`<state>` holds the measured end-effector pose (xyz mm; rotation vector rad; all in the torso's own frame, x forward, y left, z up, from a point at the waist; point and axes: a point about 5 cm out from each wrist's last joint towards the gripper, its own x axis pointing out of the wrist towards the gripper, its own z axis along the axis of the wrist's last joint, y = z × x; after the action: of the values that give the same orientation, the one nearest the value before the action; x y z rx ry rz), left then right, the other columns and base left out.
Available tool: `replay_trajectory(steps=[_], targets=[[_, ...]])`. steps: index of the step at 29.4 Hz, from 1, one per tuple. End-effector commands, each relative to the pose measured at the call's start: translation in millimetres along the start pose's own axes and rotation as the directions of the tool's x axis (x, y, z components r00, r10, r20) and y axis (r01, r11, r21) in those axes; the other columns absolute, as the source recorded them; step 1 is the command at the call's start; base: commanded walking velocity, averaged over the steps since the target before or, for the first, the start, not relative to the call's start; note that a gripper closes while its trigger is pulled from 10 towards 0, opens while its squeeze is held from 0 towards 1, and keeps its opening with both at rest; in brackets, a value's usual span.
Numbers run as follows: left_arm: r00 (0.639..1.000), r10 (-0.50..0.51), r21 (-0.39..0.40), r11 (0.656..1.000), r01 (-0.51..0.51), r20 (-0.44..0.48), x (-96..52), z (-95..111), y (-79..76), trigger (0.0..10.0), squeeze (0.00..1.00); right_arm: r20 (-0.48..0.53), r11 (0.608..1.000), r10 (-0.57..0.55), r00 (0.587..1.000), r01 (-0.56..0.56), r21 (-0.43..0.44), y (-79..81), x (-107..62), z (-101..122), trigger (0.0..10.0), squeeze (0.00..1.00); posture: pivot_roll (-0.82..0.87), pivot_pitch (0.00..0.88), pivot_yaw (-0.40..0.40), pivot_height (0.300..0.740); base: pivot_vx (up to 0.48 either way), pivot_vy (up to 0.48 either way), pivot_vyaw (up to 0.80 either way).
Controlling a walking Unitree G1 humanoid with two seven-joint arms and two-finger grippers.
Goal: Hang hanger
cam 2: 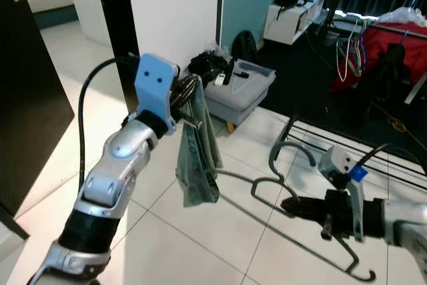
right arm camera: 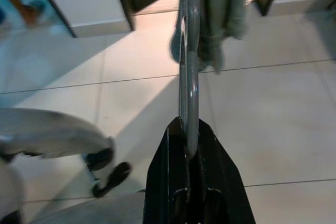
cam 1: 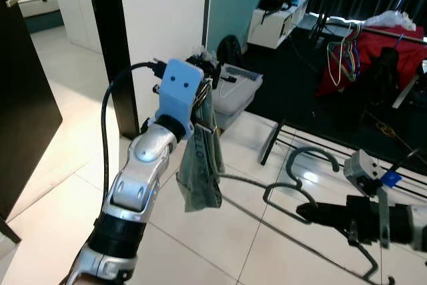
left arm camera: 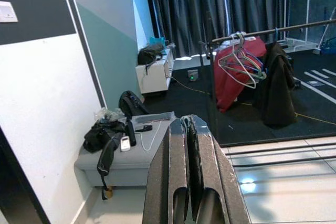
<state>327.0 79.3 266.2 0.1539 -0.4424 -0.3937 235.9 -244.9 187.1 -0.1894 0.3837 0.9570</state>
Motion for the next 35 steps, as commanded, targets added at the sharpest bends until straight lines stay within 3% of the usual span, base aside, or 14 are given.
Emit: replay_trajectory(steps=[1, 9, 12, 13, 15, 18, 20, 24, 27, 29, 35], targets=[[1.000, -0.012, 0.002, 1.000, 0.012, 0.015, 2.2, 5, -1.9, 10.0, 0.00, 0.001, 0.999, -0.041, 0.999, 0.041, -0.027, -3.5, 6.3, 0, 10.0, 0.00, -0.03, 0.042, -0.056, 0.740, 0.000, 0.000, 0.00], [1.000, 0.001, 0.030, 1.000, 0.000, -0.016, 1.1, -2, 1.3, 10.0, 0.00, 0.013, 1.000, 0.024, 1.000, -0.024, -0.012, 4.8, 10.5, -2, 10.0, 0.00, -0.03, 0.035, -0.058, 0.740, 0.000, 0.000, 0.00], [0.992, 0.072, 0.057, 0.996, -0.066, -0.108, -1.9, -20, 11.6, 10.0, 0.00, 0.055, 0.999, -0.015, 0.998, 0.014, 0.030, 1.7, 12.4, -4, 10.0, 0.00, -0.03, 0.033, -0.060, 0.740, 0.000, 0.000, 0.00], [0.971, 0.137, 0.077, 0.989, -0.124, -0.194, -6.9, -37, 20.0, 10.0, 0.00, 0.054, 0.998, -0.040, 0.998, 0.038, 0.049, 0.3, 15.2, -9, 10.0, 0.00, -0.04, 0.030, -0.061, 0.740, 0.000, 0.000, -0.80], [0.971, 0.137, 0.077, 0.989, -0.124, -0.194, -6.9, -37, 20.0, 10.0, 0.00, 0.054, 0.998, -0.040, 0.998, 0.038, 0.049, 0.3, 15.2, -9, 10.0, 0.00, -0.04, 0.030, -0.061, 0.740, 0.000, 0.000, -0.80], [0.874, 0.293, 0.059, 0.954, -0.294, -0.388, -34.6, -76, 43.2, 10.0, 0.00, 0.079, 0.991, -0.086, 0.993, 0.078, 0.105, 0.3, 25.5, -21, 10.0, 0.00, -0.03, 0.033, -0.057, 0.740, 0.000, 0.000, -0.79], [0.859, 0.316, 0.052, 0.945, -0.324, -0.403, -40.6, -80, 47.9, 10.0, 0.00, 0.101, 0.990, -0.084, 0.991, 0.072, 0.121, 1.3, 27.4, -21, 10.0, 0.00, -0.03, 0.033, -0.058, 0.740, 0.000, 0.000, -0.79], [0.856, 0.350, 0.035, 0.930, -0.365, -0.381, -43.9, -75, 57.2, 10.0, 0.00, 0.152, 0.989, -0.066, 0.986, 0.044, 0.144, 3.3, 29.3, -16, 10.0, 0.00, -0.03, 0.037, -0.060, 0.740, 0.000, 0.000, -0.79], [0.876, 0.370, 0.014, 0.923, -0.385, -0.308, -38.6, -62, 65.3, 10.0, 0.00, 0.164, 0.988, -0.079, 0.983, 0.056, 0.143, 1.3, 33.2, -13, 10.0, 0.00, -0.03, 0.040, -0.063, 0.740, 0.000, 0.000, -0.79], [0.892, 0.383, 0.005, 0.919, -0.393, -0.239, -32.6, -50, 69.1, 10.0, 0.00, 0.182, 0.986, -0.102, 0.978, 0.075, 0.146, 0.9, 41.2, -10, 10.0, 0.00, -0.04, 0.043, -0.061, 0.740, 0.000, 0.000, -0.79], [0.889, 0.418, -0.010, 0.904, -0.427, -0.184, -27.4, -38, 71.7, 10.0, 0.00, 0.191, 0.987, -0.134, 0.972, 0.113, 0.117, 4.4, 61.7, -8, 10.0, 0.00, -0.04, 0.046, -0.057, 0.740, 0.000, 0.000, -0.53]])
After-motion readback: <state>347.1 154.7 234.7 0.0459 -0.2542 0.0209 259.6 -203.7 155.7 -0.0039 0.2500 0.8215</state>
